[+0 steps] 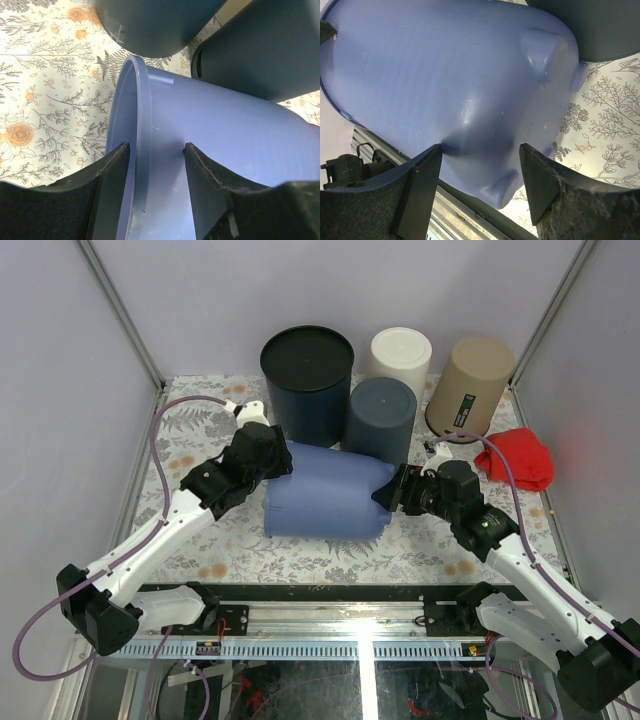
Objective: Turn the large container upside down
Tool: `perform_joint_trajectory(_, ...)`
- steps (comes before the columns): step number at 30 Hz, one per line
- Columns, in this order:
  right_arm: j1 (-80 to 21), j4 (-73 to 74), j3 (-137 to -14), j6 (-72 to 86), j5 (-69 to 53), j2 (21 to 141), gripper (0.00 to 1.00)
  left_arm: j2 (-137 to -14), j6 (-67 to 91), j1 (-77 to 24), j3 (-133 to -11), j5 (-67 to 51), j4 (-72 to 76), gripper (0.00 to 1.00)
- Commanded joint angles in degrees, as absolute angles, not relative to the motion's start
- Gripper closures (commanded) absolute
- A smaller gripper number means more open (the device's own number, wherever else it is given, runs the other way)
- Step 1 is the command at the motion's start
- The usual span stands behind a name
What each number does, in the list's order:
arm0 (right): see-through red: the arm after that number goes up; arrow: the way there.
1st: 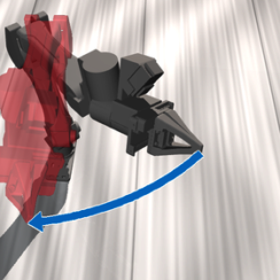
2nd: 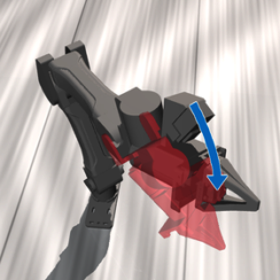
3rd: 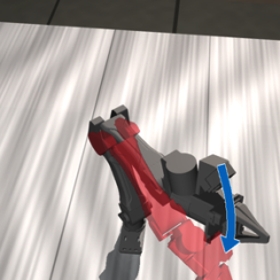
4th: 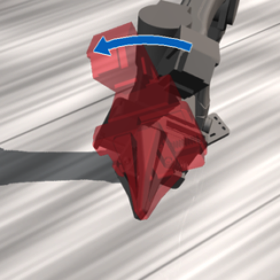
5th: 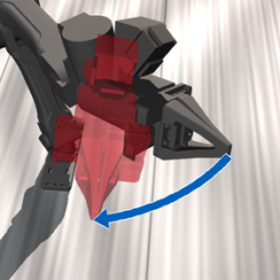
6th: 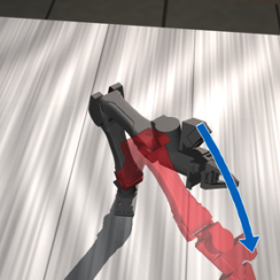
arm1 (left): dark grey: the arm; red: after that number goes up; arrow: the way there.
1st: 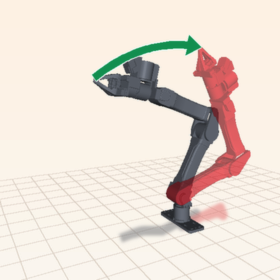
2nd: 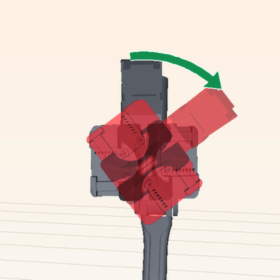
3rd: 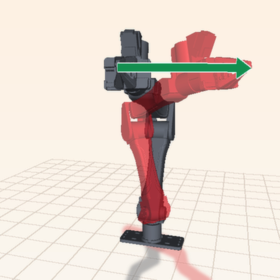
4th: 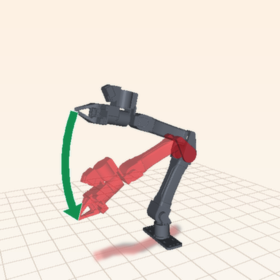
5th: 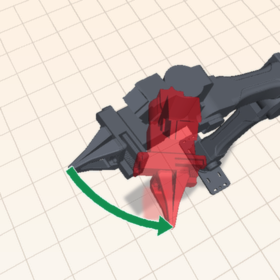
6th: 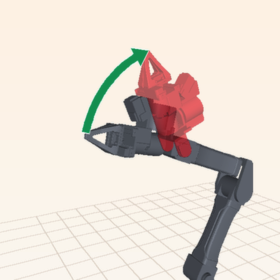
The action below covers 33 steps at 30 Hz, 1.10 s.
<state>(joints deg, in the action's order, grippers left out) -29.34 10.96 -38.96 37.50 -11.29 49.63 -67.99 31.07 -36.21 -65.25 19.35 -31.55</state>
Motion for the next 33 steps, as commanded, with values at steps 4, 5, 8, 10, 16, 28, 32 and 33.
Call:
perform_joint_trajectory(4,-29.2,6.9,-38.2,38.2,-12.2,50.4,0.3,-65.7,29.3,-40.2,-65.8,32.3,-33.4,0.63)
perform_joint_trajectory(5,-29.1,6.7,-38.1,38.2,-12.2,50.5,0.3,-65.5,29.3,-40.6,-65.6,33.0,-33.4,0.63)
perform_joint_trajectory(8,-29.2,6.2,-38.0,38.5,-12.8,51.0,0.3,-65.2,29.5,-41.6,-64.4,36.0,-33.1,0.62)
perform_joint_trajectory(10,-29.1,5.9,-38.0,38.5,-13.2,51.4,0.3,-65.3,29.7,-41.7,-63.5,36.4,-32.5,0.62)
perform_joint_trajectory(16,-29.2,6.5,-38.4,37.9,-13.3,51.4,0.31,-65.4,30.2,-42.0,-60.1,37.8,-30.2,0.61)
perform_joint_trajectory(28,-29.2,1.4,-36.5,38.5,-15.3,53.3,0.31,-63.7,31.8,-42.4,-54.3,39.6,-25.1,0.94)
perform_joint_trajectory(32,-29.2,-1.5,-35.6,38.5,-15.9,53.8,0.31,-63.2,33.0,-42.5,-53.3,39.3,-25.0,1.0)
perform_joint_trajectory(33,-29.2,-2.3,-35.5,38.5,-16.4,54.0,0.31,-63.2,33.4,-42.5,-53.1,39.2,-25.0,1.0)
